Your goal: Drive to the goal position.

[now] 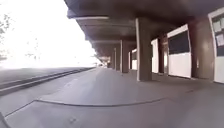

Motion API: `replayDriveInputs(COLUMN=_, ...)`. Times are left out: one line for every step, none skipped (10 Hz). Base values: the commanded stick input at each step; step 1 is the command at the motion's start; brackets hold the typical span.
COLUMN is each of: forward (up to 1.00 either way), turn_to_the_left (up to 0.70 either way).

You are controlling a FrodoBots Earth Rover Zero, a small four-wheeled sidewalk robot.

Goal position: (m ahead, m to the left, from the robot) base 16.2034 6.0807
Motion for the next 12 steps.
replayDriveInputs(forward=0.7, turn_to_the_left=0.0)
replayDriveInputs(forward=0.7, turn_to_the_left=0.0)
replayDriveInputs(forward=0.7, turn_to_the_left=0.0)
replayDriveInputs(forward=0.7, turn_to_the_left=0.0)
replayDriveInputs(forward=0.7, turn_to_the_left=0.0)
replayDriveInputs(forward=0.7, turn_to_the_left=0.0)
replayDriveInputs(forward=0.7, turn_to_the_left=0.0)
replayDriveInputs(forward=0.7, turn_to_the_left=0.0)
replayDriveInputs(forward=0.7, turn_to_the_left=0.0)
replayDriveInputs(forward=0.7, turn_to_the_left=0.0)
replayDriveInputs(forward=0.7, turn_to_the_left=0.0)
replayDriveInputs(forward=0.7, turn_to_the_left=0.0)
